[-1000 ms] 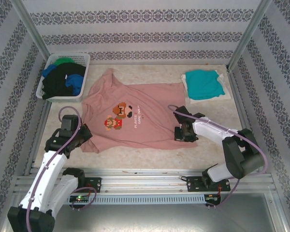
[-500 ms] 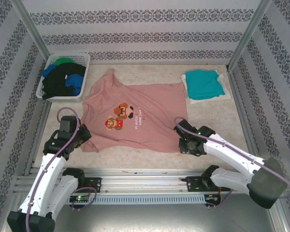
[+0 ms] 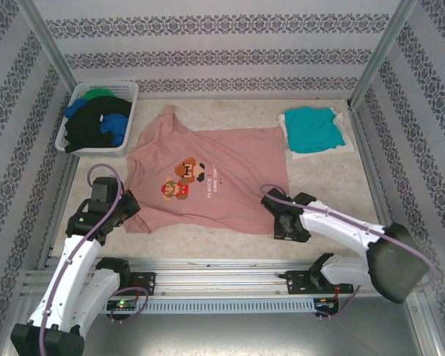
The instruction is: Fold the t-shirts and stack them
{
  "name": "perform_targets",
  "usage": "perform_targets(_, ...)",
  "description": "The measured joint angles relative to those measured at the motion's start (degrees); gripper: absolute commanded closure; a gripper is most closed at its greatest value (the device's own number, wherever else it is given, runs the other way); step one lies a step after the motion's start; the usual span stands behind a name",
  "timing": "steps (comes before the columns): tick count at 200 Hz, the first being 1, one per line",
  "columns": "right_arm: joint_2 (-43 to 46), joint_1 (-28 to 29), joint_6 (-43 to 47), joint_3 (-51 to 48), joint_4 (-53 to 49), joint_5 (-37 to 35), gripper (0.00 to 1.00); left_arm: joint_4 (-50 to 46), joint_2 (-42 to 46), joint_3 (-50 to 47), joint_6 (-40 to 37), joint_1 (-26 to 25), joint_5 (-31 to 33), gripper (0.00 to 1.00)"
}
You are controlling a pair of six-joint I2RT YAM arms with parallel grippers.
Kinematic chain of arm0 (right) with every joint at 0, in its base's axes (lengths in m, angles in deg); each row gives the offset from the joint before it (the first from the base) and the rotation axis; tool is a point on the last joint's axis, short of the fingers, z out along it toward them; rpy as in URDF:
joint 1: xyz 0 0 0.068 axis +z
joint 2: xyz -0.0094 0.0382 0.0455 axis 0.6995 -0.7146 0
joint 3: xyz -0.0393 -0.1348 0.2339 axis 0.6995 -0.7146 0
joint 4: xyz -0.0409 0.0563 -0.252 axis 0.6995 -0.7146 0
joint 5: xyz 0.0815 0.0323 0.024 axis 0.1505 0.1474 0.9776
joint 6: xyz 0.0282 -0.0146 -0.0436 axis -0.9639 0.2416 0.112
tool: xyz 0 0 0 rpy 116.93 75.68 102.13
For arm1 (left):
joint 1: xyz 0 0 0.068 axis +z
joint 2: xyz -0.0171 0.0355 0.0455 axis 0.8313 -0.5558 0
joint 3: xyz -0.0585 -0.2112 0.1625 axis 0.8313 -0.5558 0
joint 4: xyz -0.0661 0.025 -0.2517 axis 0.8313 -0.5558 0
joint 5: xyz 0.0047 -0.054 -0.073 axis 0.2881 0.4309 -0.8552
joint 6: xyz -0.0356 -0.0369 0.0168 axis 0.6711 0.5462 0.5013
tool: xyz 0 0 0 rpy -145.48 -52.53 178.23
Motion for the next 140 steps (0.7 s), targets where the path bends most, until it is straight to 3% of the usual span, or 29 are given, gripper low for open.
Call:
perform_targets(60, -10.88, 0.33, 0.24, 2.80, 6.91, -1.33, 0.68, -0.66, -1.09, 2.14, -1.09, 0.00, 0.00, 1.00)
perform_targets(93, -12.22, 1.18, 0.39, 3.63, 8.26, -1.70, 1.00, -1.46, -1.60, 3.50, -1.92, 0.00, 0.44, 1.00)
perform_targets(119, -10.05, 1.44, 0.42, 3.72, 7.37, -2.01, 1.00, -2.03, -1.60, 3.93, -2.23, 0.00, 0.48, 1.00)
perform_targets(140, -2.49, 1.38, 1.14, 5.20, 3.06, -3.15, 1.00, -2.40, -1.51, 4.07, -2.40, 0.00, 0.85, 1.00)
